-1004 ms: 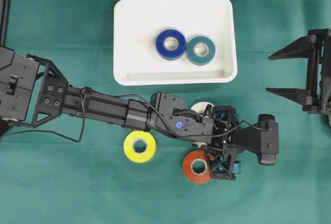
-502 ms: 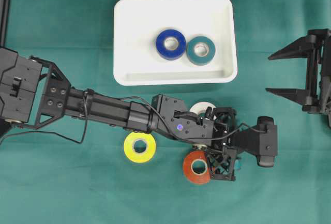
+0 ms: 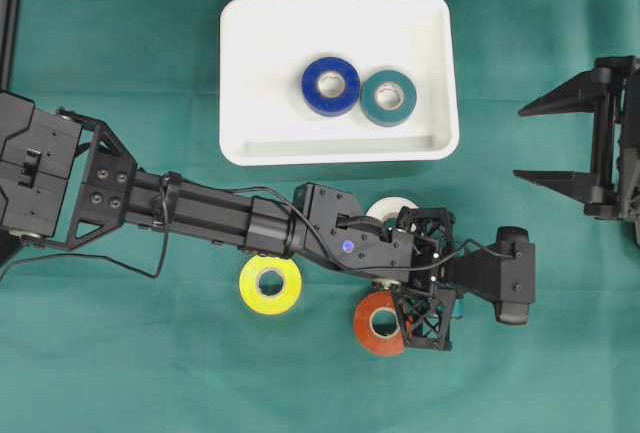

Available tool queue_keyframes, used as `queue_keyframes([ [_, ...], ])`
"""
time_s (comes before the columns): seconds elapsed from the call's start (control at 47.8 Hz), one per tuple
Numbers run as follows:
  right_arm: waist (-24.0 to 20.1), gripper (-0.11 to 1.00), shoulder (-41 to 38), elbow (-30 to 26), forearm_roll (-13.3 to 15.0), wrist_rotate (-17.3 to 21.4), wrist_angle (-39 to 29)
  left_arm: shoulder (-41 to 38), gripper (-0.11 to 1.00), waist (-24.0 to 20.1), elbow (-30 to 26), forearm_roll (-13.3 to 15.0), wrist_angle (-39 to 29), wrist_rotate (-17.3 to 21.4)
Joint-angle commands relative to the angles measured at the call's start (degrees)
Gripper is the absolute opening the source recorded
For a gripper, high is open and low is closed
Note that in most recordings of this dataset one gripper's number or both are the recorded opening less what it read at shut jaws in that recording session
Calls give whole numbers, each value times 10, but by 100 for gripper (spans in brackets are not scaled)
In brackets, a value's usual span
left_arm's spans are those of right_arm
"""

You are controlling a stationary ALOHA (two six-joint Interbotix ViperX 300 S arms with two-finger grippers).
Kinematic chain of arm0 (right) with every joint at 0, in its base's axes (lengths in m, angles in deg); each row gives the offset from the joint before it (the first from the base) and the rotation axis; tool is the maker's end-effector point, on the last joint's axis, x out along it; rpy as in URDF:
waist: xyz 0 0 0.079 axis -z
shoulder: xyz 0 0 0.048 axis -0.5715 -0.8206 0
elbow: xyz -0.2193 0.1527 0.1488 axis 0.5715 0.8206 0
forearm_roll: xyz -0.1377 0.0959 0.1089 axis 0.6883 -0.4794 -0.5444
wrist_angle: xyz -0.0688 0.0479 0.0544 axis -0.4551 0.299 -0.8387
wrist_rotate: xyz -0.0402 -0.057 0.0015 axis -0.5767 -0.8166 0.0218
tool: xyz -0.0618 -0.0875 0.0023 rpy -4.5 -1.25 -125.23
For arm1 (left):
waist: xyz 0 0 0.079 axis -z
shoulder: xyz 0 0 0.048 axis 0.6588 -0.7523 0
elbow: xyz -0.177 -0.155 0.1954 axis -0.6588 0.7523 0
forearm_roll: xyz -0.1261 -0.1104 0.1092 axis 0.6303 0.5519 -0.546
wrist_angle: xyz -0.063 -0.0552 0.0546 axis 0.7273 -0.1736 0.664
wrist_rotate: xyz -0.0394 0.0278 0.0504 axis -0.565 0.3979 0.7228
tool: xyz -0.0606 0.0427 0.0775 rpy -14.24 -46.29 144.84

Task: Pick up the tape from a random location and place it into the white case.
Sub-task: 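Lower the left gripper and close it on the black tape rim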

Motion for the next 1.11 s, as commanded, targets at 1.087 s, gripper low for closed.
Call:
queue_keyframes([
  [1.087, 1, 87, -6, -11, 1, -1, 4, 173, 19, 2, -98, -4, -151, 52],
])
